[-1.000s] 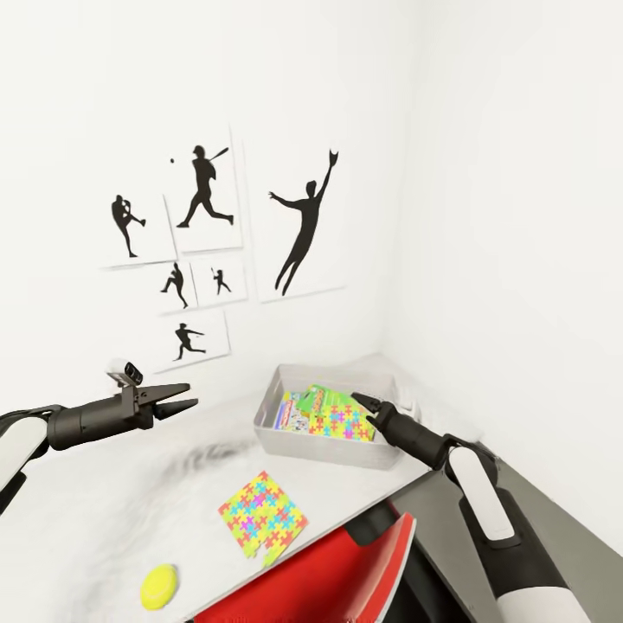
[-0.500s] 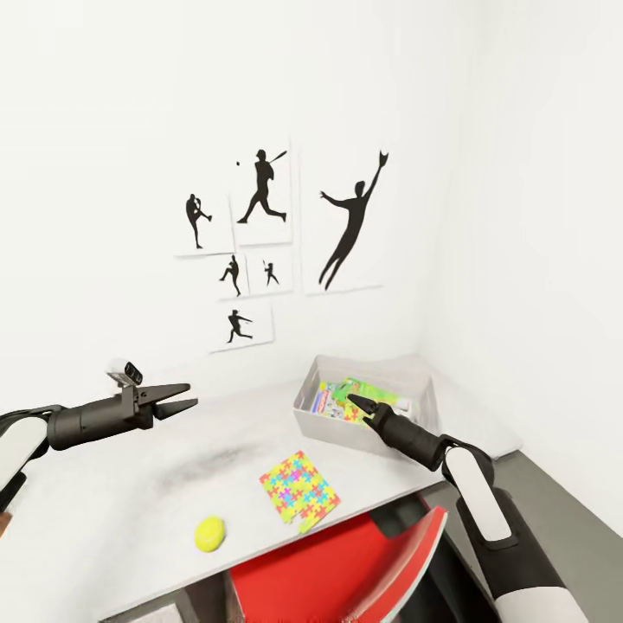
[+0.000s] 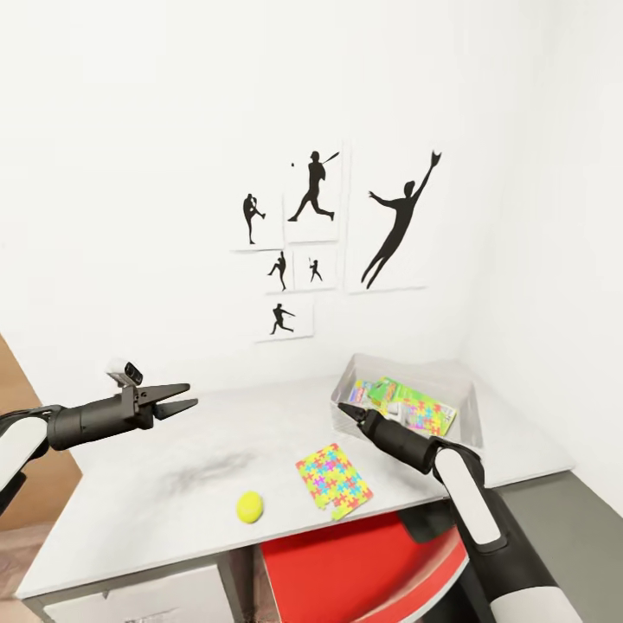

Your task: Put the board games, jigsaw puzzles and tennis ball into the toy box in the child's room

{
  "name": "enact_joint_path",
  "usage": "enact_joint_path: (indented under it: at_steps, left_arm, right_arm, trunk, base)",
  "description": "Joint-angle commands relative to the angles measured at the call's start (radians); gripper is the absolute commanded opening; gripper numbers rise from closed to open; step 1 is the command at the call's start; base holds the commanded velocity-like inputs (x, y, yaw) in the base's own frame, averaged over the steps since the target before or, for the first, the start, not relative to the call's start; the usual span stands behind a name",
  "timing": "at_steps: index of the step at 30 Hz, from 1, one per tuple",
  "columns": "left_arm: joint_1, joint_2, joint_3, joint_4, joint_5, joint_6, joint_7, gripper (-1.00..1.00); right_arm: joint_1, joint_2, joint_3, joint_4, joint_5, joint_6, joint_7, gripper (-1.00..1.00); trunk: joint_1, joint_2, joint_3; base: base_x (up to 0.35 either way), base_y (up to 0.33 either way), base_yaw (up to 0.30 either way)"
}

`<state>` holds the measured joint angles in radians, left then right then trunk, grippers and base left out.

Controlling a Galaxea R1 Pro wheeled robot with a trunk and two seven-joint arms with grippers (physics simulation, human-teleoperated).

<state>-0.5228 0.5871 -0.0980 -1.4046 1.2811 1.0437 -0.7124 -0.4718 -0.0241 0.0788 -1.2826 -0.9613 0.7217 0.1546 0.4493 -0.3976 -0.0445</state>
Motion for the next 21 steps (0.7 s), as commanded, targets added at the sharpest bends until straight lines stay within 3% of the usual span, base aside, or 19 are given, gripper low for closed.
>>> enact_joint_path:
  at_steps: [1, 8, 14, 21]
  left_arm:
    - [-0.002, 0.0, -0.002, 0.001, 0.0, 0.003, -0.004, 1.0]
    - [-0.002, 0.0, -0.002, 0.004, 0.0, 0.003, -0.004, 1.0]
    - [-0.002, 0.0, -0.002, 0.007, 0.0, 0.003, -0.004, 1.0]
    - [-0.002, 0.0, -0.002, 0.009, 0.0, 0.003, -0.004, 1.0]
  right_arm:
    - [-0.001, -0.001, 0.007, -0.001, 0.004, 0.003, 0.001, 1.0]
    - [-0.001, 0.002, 0.023, -0.001, 0.005, 0.004, -0.075, 1.0]
    - [-0.002, 0.004, 0.069, -0.002, 0.006, 0.004, -0.149, 1.0]
    - [-0.001, 0.004, 0.084, 0.004, 0.007, 0.004, -0.163, 1.0]
  trunk:
    - [0.001, -0.002, -0.002]
    - [0.001, -0.002, -0.002]
    - [0.001, -0.002, -0.002]
    - [0.001, -0.002, -0.002]
  base:
    - [-0.004, 0.0, 0.292]
    - [-0.001, 0.0, 0.292]
    - [-0.033, 0.0, 0.292]
    - [-0.031, 0.0, 0.292]
